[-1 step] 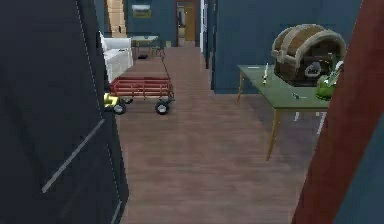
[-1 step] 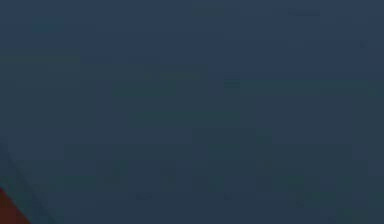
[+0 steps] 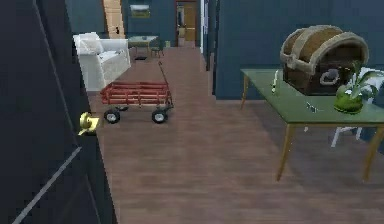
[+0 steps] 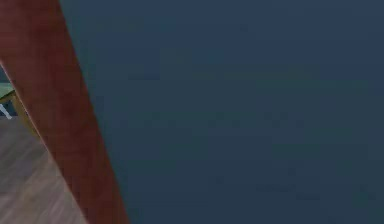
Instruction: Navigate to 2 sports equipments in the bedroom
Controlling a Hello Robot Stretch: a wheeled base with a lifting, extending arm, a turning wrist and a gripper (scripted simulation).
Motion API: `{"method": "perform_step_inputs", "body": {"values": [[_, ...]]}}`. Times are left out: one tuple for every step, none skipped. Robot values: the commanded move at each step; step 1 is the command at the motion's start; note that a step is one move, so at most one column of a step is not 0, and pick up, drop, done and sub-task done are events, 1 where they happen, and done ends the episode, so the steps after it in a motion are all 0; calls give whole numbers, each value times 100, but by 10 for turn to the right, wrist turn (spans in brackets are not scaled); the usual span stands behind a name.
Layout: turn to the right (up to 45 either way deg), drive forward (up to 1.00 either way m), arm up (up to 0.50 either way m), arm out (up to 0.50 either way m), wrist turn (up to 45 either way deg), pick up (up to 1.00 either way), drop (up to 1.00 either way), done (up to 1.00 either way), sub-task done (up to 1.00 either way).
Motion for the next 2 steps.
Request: {"method": "perform_step_inputs", "body": {"values": [[0,30,0,0,0,0,0,0,0],[60,0,0,0,0,0,0,0,0]]}}
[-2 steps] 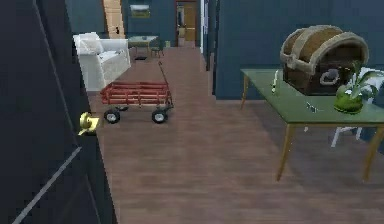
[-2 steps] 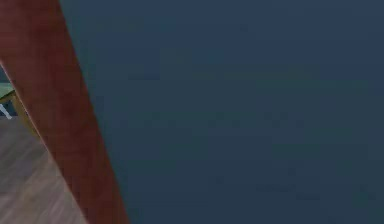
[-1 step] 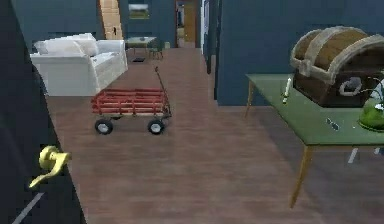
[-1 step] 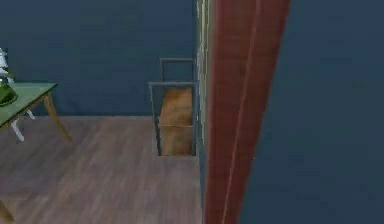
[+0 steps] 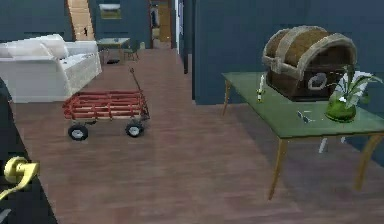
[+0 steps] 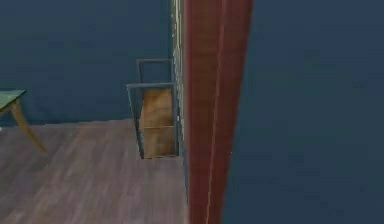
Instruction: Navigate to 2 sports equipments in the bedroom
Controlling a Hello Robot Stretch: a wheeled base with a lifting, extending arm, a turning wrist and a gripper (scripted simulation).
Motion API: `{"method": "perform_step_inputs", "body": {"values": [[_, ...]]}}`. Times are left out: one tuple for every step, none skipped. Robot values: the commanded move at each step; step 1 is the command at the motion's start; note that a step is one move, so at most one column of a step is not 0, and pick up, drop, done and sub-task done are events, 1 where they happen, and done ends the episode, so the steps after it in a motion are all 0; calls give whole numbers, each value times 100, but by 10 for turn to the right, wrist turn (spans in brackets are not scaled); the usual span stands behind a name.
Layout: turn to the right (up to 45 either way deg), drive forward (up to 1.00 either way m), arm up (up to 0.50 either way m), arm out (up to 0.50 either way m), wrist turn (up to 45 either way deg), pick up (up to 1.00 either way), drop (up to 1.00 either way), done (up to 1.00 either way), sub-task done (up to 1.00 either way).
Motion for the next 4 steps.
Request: {"method": "perform_step_inputs", "body": {"values": [[0,100,0,0,0,0,0,0,0],[0,100,0,0,0,0,0,0,0],[30,0,0,0,0,0,0,0,0],[0,40,0,0,0,0,0,0,0]]}}
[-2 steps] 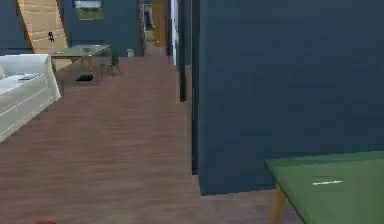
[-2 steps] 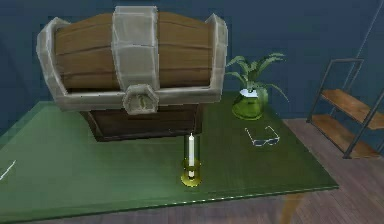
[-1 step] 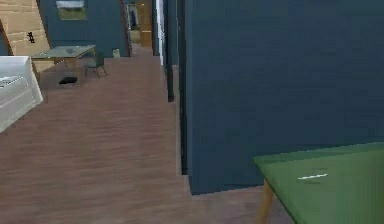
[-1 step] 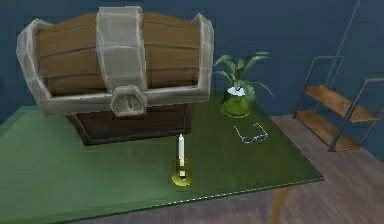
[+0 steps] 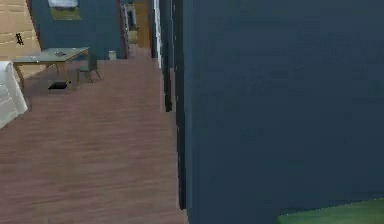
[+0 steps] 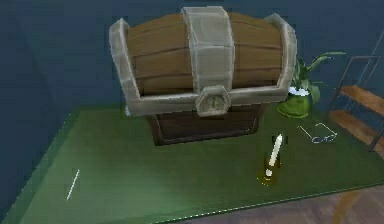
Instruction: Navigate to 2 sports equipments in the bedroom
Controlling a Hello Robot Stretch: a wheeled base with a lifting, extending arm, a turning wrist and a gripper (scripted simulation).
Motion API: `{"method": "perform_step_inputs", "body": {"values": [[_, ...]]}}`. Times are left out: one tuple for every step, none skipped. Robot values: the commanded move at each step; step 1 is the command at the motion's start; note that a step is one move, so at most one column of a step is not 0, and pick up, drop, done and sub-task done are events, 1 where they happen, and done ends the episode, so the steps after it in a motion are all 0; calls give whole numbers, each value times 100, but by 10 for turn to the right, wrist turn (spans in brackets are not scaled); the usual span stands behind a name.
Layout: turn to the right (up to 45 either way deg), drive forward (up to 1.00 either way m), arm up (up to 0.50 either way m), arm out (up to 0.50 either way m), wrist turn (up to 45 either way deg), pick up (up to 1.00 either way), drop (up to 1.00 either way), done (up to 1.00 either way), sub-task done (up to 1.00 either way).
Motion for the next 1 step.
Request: {"method": "perform_step_inputs", "body": {"values": [[-210,0,0,0,0,0,0,0,0]]}}
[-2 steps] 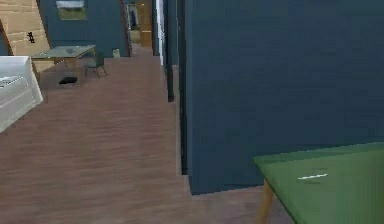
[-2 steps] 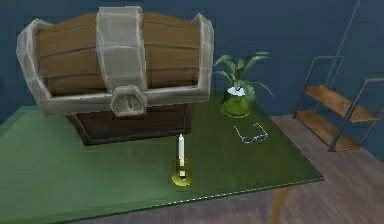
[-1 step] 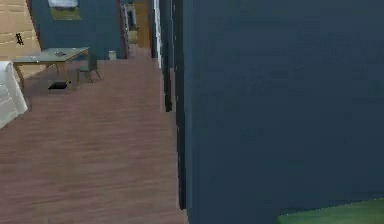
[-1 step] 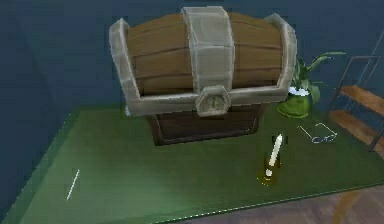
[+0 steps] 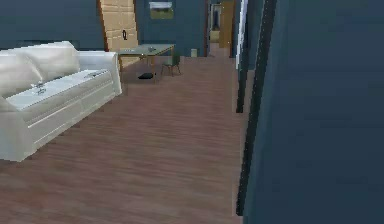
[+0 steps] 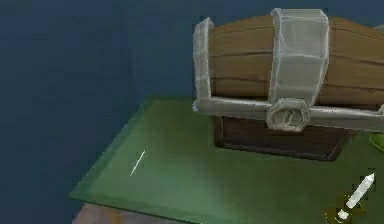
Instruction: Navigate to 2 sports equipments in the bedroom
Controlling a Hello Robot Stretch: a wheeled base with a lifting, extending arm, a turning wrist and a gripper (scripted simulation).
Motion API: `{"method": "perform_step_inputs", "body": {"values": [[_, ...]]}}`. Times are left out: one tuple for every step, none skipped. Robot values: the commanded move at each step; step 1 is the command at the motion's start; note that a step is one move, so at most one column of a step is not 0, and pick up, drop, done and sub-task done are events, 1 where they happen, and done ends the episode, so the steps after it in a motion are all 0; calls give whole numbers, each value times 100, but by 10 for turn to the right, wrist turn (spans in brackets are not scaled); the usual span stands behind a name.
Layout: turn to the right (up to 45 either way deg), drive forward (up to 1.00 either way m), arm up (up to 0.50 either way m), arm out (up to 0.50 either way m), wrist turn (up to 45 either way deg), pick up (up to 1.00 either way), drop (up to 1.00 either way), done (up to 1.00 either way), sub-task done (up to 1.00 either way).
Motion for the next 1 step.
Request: {"method": "perform_step_inputs", "body": {"values": [[0,100,0,0,0,0,0,0,0]]}}
